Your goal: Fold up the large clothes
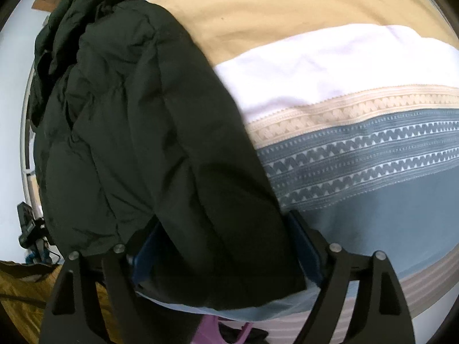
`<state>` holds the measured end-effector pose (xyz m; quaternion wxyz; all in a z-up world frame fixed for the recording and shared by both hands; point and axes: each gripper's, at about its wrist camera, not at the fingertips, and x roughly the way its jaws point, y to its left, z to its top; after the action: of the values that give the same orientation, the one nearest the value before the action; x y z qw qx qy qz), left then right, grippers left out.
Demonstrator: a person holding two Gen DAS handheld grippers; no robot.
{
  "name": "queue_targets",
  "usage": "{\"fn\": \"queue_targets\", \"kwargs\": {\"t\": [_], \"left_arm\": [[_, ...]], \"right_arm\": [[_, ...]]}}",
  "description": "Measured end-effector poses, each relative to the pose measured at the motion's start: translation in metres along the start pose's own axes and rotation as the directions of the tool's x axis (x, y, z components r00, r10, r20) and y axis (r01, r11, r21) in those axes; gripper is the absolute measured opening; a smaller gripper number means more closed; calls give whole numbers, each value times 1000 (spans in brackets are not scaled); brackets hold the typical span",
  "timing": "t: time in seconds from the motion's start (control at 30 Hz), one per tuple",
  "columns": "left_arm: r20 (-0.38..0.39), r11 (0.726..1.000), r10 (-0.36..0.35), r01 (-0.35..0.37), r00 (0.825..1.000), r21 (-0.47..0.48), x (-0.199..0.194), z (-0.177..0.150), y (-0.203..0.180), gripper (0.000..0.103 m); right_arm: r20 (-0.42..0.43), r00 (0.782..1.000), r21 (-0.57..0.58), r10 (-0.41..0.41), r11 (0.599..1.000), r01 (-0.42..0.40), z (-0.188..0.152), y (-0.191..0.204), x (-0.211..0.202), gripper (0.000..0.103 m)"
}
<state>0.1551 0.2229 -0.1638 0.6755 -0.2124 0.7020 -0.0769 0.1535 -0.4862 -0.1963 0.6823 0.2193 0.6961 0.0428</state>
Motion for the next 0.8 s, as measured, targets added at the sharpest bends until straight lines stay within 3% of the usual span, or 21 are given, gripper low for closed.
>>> {"fn": "queue_targets", "kwargs": {"t": [0.13,0.3,0.37,0.5,0.53,0.6,0.8], "left_arm": [[-5,1000,-18,18,1000,-7,0,-3,9,92],[-28,997,-72,71,997,-32,0,-8,11,62],[-42,996,-84,83,996,-23,0,-9,5,50],[-69,993,-116,117,991,15,-2,-10,-14,22],[-74,992,-123,126,990,32,-3,-11,-19,20],[-75,991,-123,127,990,49,-5,-9,-30,12],[5,978,-205,204,979,43,-38,12,-43,9]], "right_arm": [[-32,999,14,13,1000,-12,3,-4,11,84],[-107,990,92,87,993,-78,0,-9,23,82],[-129,983,88,133,989,-122,-5,-4,24,74],[-171,965,63,199,980,-191,-14,16,26,31],[-174,963,41,206,979,-202,-14,25,25,24],[-174,962,4,211,977,-214,-10,41,26,17],[-88,974,-130,209,967,-219,13,92,3,13]]}}
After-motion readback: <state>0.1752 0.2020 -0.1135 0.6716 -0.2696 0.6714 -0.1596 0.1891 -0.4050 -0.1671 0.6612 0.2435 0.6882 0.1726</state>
